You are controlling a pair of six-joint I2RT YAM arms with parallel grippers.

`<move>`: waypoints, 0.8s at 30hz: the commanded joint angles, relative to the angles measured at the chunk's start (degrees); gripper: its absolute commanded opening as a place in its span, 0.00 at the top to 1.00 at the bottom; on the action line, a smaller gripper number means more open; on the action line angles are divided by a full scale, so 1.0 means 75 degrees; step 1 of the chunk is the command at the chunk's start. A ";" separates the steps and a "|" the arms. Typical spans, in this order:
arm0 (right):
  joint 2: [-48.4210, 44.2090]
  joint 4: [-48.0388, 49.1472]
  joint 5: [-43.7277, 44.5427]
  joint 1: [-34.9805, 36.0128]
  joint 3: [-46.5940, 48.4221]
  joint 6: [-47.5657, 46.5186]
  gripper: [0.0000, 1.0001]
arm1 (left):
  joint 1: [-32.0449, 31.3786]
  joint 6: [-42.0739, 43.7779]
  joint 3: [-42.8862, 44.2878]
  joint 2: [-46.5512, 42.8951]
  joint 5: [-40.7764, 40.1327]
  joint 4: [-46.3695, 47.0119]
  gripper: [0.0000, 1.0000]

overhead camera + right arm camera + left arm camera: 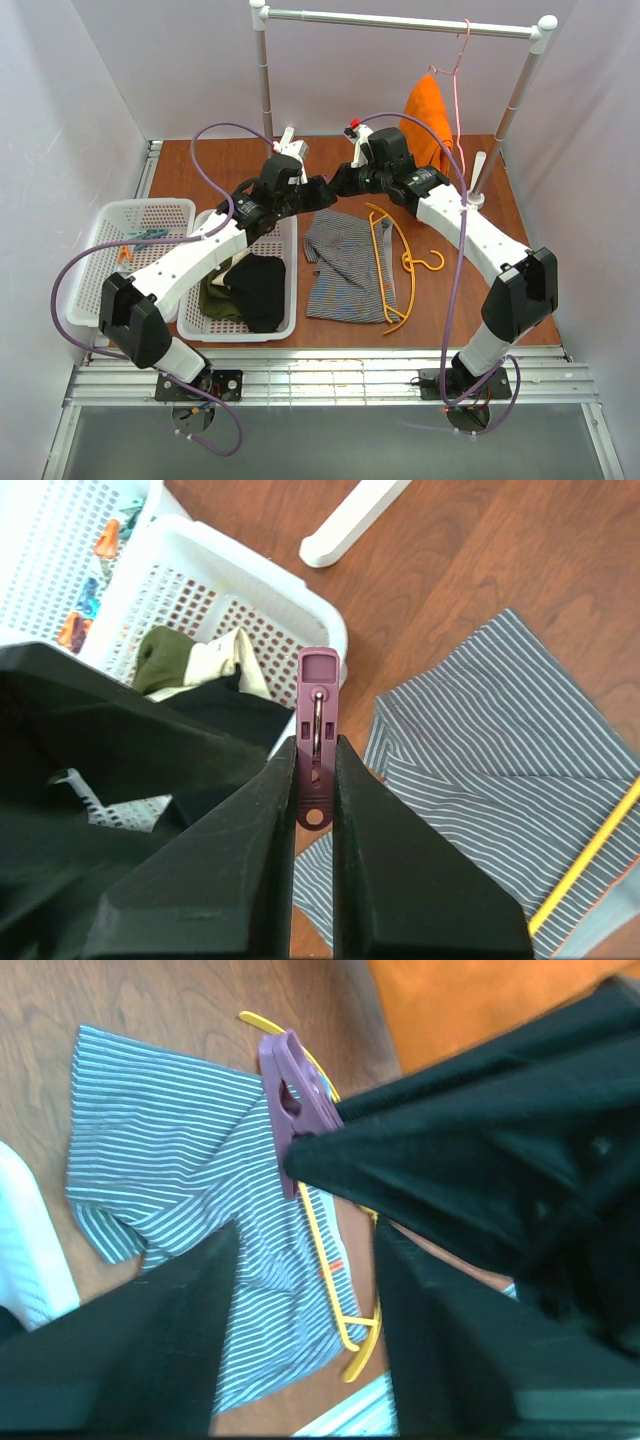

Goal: Clip the underwear to the hanger

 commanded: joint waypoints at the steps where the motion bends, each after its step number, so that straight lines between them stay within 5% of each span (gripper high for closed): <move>1: -0.0026 -0.0163 0.0168 0.0031 0.0195 -0.0341 0.99 | -0.0034 0.0112 -0.0034 -0.0649 -0.0004 0.0028 0.48; 7: -0.0412 -0.0340 0.0368 -0.0086 -0.0097 -0.1067 0.99 | 0.0316 0.0031 0.0434 -0.1001 -0.0146 -0.0873 0.30; 14: -0.1384 -0.0492 -0.0334 -0.0098 -0.0789 -0.2332 0.99 | 0.1956 -0.0731 0.0786 -0.0347 0.3180 -0.1449 0.33; 24: -0.1901 -0.1053 -0.1742 -0.0004 -0.0989 -0.3400 0.99 | 0.2052 -0.0872 0.1652 0.0792 0.6241 -0.2081 0.41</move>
